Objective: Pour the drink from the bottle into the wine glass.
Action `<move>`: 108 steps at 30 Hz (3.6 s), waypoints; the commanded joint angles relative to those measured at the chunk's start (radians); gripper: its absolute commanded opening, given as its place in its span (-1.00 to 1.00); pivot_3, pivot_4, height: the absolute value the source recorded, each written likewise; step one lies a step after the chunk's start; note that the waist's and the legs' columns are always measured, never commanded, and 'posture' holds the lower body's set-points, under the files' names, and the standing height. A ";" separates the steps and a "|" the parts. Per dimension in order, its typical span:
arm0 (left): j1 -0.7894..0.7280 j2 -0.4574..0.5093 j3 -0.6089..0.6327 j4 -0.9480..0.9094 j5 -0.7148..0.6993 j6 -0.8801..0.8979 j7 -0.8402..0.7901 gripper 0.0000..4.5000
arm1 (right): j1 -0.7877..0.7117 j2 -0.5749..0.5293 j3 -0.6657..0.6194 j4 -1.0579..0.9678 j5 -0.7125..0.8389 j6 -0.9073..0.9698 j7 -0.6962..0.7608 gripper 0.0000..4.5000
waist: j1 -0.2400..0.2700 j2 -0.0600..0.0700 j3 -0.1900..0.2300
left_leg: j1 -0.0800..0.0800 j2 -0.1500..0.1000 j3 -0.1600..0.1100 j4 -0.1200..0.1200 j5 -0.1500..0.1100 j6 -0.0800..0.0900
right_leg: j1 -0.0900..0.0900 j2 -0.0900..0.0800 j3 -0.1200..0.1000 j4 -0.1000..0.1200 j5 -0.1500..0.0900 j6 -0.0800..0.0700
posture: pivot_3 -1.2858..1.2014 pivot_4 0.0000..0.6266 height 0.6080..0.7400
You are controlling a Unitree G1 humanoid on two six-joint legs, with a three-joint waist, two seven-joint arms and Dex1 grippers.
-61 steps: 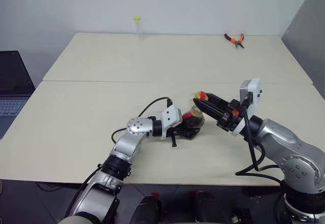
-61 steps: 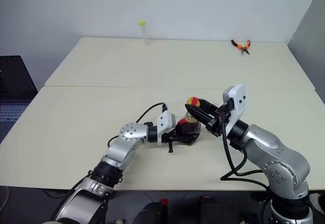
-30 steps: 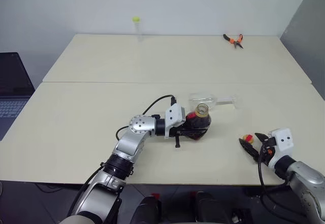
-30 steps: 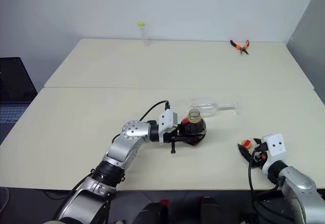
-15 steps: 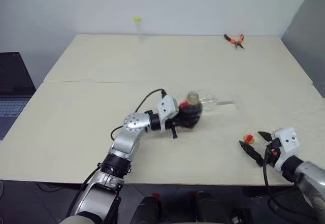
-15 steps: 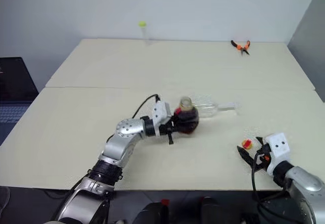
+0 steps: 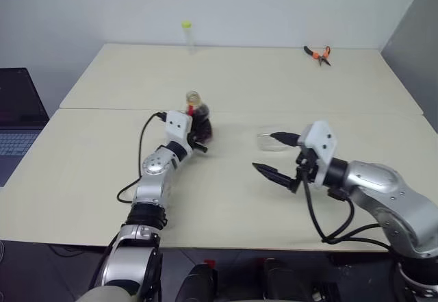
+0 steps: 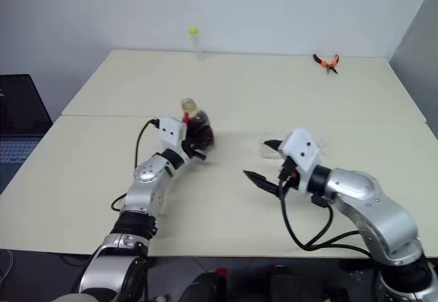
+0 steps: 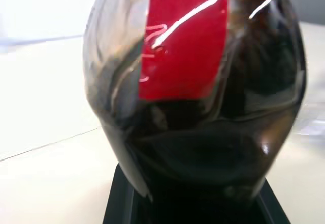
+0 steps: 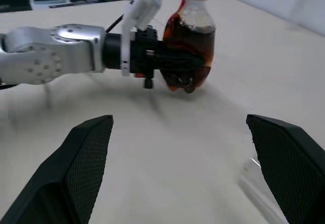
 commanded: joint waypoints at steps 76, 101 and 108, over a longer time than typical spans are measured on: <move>0.212 0.190 -0.128 -0.557 -0.174 0.228 -0.496 1.00 | -0.167 0.108 0.313 0.955 -1.446 -0.522 -0.582 0.60 | -0.008 -0.001 -0.002 | 0.003 0.001 0.006 -0.001 0.001 -0.003 | 0.000 0.001 0.005 0.001 0.001 0.000 | 0.03 -0.52 1.00; 0.382 0.292 0.018 -0.684 -0.327 0.377 -0.489 1.00 | -0.027 0.363 0.019 0.595 -0.684 -0.677 -0.237 -0.94 | -0.020 -0.002 -0.002 | 0.003 0.006 0.005 -0.003 -0.001 0.001 | 0.000 0.001 0.004 0.001 0.001 -0.001 | 0.03 -0.52 1.00; 0.392 0.374 0.039 -0.722 -0.390 0.453 -0.551 1.00 | -0.126 0.528 0.017 0.884 -0.461 -0.831 -0.089 -0.94 | -0.019 0.000 -0.001 | 0.003 0.003 0.004 -0.002 -0.001 0.002 | 0.000 0.002 0.003 0.001 0.001 -0.001 | 0.03 -0.52 1.00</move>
